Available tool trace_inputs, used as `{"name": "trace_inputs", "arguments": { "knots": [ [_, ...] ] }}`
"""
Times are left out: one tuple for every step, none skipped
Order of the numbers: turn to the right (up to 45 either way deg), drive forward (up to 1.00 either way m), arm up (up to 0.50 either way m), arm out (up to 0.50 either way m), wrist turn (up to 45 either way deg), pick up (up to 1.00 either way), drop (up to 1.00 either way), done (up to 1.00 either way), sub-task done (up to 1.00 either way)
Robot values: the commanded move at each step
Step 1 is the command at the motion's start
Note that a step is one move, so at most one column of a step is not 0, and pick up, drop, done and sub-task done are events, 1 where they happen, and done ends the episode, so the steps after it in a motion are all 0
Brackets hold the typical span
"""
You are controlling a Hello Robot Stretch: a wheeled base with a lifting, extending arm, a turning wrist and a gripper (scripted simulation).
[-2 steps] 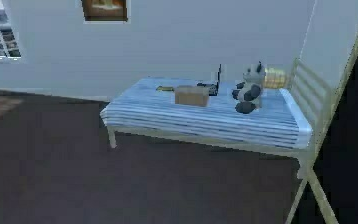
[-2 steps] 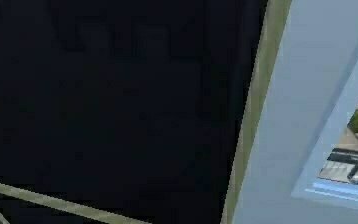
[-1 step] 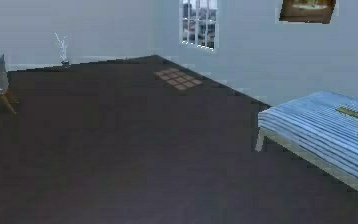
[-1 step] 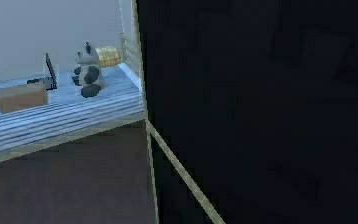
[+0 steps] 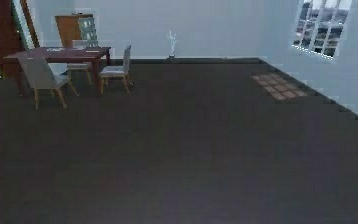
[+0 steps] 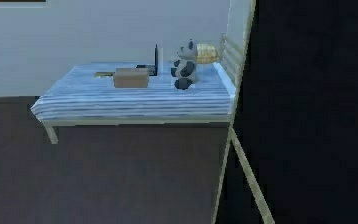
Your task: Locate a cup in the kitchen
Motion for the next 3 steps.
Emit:
{"name": "trace_inputs", "arguments": {
  "knots": [
    [0.0, 0.1, 0.0, 0.0, 0.0, 0.0, 0.0, 0.0, 0.0],
    [-45.0, 0.0, 0.0, 0.0, 0.0, 0.0, 0.0, 0.0, 0.0],
    [0.0, 1.0, 0.0, 0.0, 0.0, 0.0, 0.0, 0.0, 0.0]
  ]
}}
